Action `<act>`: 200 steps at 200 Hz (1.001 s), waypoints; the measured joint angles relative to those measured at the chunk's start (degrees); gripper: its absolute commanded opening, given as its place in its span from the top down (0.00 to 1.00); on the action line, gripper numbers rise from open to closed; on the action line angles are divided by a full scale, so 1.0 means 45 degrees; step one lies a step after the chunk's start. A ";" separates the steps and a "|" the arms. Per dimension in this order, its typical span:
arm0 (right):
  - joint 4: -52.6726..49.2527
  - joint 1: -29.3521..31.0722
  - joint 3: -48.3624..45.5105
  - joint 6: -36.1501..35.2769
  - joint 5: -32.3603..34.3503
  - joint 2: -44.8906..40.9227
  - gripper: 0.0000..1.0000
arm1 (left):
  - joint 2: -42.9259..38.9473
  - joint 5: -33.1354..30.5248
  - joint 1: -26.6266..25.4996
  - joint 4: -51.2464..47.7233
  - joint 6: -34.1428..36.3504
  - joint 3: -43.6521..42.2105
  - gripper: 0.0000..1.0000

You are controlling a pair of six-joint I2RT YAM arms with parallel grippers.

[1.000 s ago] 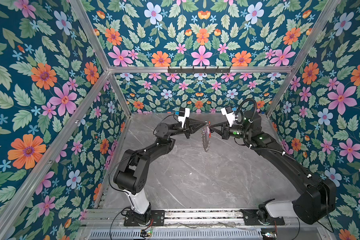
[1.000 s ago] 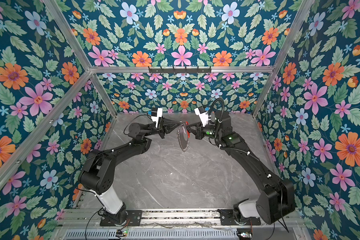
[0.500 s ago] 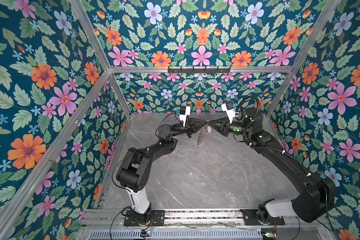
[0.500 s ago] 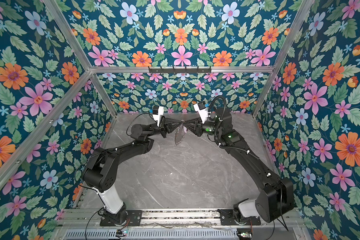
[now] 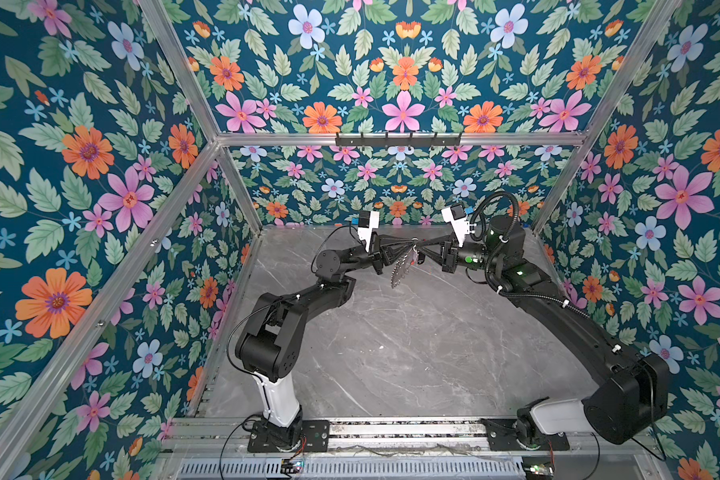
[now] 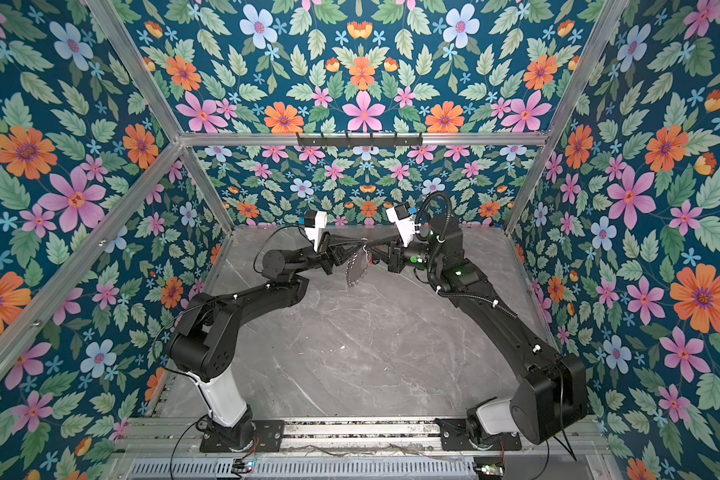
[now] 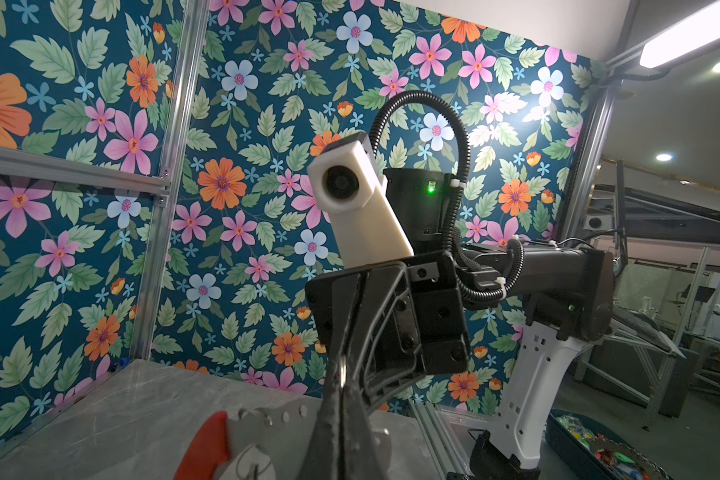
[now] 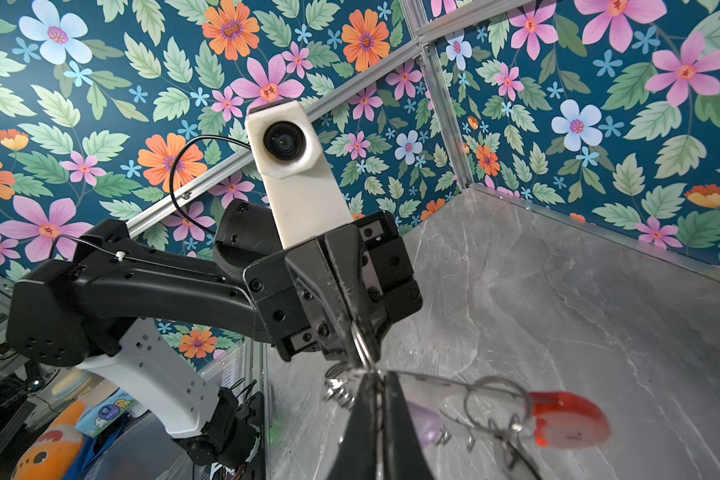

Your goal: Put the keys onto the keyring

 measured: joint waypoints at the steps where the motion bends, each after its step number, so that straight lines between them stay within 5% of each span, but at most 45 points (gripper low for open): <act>1: 0.0000 0.0000 0.0000 0.0000 0.0000 0.0000 1.00 | 0.0005 0.0000 0.0000 0.0005 0.0000 0.0000 1.00; 54: -0.0408 0.0039 0.0063 -0.0413 0.0316 -0.0044 1.00 | 0.0136 0.0117 0.0005 0.0039 0.0019 0.0049 1.00; 114: -0.1875 0.0335 0.0369 -0.1880 0.1234 -0.0121 1.00 | 0.0185 0.0418 0.0107 -0.0015 0.0403 0.0049 0.75; 149: -0.2861 0.0559 0.0607 -0.2900 0.2157 -0.0121 1.00 | -0.0019 0.0636 0.0359 -0.0078 0.0850 -0.0175 0.76; 176: -0.3716 0.0738 0.0845 -0.3711 0.2856 -0.0121 1.00 | -0.0578 0.1049 0.0748 -0.0908 0.1855 -0.0355 0.82; 200: -0.4493 0.0865 0.1059 -0.4498 0.3381 -0.0121 1.00 | -0.1554 0.1676 0.0894 -0.3619 0.4512 -0.0287 0.84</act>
